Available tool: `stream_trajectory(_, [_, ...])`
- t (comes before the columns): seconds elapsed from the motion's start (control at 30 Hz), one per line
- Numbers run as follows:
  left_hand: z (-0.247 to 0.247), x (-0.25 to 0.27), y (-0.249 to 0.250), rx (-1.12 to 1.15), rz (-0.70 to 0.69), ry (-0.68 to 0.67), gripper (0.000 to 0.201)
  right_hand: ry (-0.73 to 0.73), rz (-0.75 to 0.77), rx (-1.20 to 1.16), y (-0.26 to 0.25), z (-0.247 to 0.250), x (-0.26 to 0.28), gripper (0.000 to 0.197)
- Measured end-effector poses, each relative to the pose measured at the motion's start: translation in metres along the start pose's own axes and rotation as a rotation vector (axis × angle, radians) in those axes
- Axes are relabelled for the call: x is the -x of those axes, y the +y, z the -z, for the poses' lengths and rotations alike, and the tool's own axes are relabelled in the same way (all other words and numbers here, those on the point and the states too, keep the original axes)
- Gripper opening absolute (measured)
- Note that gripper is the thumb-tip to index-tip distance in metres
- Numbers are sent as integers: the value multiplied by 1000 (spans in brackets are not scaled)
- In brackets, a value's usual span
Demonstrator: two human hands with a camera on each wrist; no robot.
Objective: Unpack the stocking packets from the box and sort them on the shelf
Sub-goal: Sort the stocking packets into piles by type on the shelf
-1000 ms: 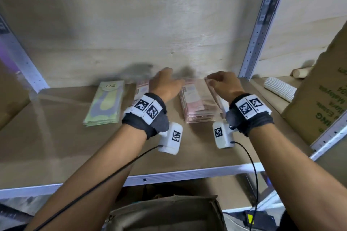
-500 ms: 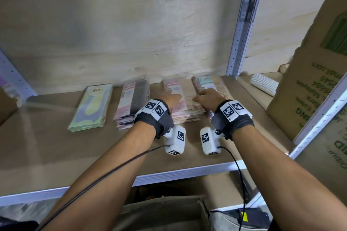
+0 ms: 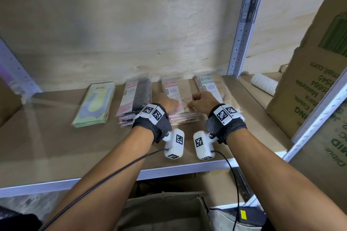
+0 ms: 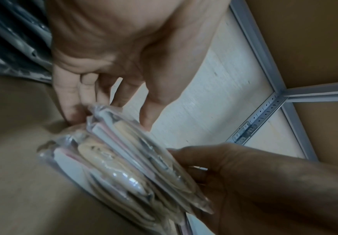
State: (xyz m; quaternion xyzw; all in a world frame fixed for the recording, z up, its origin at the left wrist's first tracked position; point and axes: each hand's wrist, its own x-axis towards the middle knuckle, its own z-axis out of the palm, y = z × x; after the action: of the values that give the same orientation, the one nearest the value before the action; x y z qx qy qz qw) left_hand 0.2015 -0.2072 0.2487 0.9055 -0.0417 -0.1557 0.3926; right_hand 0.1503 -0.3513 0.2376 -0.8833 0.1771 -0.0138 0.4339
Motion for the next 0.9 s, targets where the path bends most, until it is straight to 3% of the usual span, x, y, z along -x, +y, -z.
stream_trajectory(0.2, [6, -2, 7, 29, 22, -3, 36, 31, 1, 22, -5, -3, -6, 29])
stream_trajectory(0.33, [12, -1, 10, 36, 38, -47, 17, 24, -10, 14, -6, -3, -12, 30])
stream_trajectory(0.4, [14, 0, 13, 21, 24, -28, 16, 29, -3, -40, -4, -2, -14, 42])
stream_trajectory(0.47, [14, 2, 21, -76, -46, 54, 34, 73, 3, -149, -1, 5, -14, 57])
stream_trajectory(0.57, [15, 7, 45, -313, -109, 158, 47, 171, 69, -185, 7, 29, -15, 42])
stream_trajectory(0.7, [8, 16, 83, -266, -258, 222, 32, 309, 83, -273, 18, 69, -15, 23])
stream_trajectory(0.8, [-9, 22, 104, -164, -340, 125, 23, 415, 62, -162, 33, 91, -14, 14])
stream_trajectory(0.9, [-33, 18, 114, -148, -267, -57, 23, 420, -43, -74, 53, 97, -15, 16])
